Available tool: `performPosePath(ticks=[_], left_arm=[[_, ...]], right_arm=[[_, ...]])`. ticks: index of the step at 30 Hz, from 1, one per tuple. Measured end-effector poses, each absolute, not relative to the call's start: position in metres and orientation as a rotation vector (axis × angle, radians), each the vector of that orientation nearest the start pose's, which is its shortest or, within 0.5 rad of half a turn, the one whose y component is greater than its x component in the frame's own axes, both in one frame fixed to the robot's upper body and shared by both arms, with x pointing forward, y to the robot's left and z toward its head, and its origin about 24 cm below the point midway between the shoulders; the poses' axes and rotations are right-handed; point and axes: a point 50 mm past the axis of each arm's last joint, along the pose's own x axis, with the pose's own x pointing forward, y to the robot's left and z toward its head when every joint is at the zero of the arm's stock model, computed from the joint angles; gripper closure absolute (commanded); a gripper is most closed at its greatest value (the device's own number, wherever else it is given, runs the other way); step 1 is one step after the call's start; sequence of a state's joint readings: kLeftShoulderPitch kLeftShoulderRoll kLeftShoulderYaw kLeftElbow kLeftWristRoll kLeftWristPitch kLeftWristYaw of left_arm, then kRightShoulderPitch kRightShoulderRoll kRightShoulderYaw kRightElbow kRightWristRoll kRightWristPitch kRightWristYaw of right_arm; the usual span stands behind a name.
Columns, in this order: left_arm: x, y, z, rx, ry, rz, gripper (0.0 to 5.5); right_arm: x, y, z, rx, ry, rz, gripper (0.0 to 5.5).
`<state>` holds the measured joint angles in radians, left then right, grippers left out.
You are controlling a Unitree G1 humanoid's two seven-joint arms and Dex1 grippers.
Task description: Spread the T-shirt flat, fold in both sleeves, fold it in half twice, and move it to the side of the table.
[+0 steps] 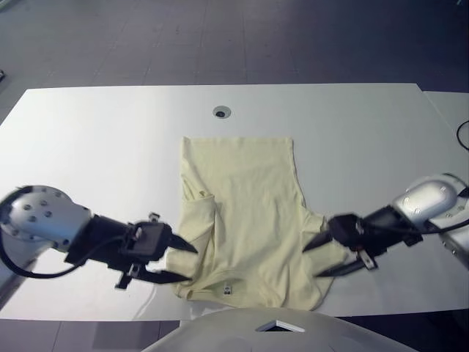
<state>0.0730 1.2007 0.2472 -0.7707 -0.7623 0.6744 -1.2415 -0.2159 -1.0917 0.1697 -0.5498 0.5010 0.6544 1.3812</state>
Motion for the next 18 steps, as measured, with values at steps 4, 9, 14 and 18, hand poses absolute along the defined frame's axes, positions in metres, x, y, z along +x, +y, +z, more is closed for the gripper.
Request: performPosePath(ticks=[4,9,14,18], left_arm=[[0.203,0.206,0.187,0.512,0.374,-1.061,2.02],[0.212,0.209,0.149,0.435,0.481,-0.912,1.24],[0.212,0.205,0.119,0.226,0.573,-0.934,0.39],[0.218,0.213,0.102,0.150,0.629,-0.887,0.27]], right_arm=[[0.268,-0.185,0.157,-0.575,0.417,1.160,1.86],[0.309,-0.180,0.154,-0.626,0.310,0.928,1.12],[0.312,-0.177,0.149,-0.613,0.288,0.892,0.29],[0.312,-0.178,0.150,-0.594,0.274,0.862,0.10]])
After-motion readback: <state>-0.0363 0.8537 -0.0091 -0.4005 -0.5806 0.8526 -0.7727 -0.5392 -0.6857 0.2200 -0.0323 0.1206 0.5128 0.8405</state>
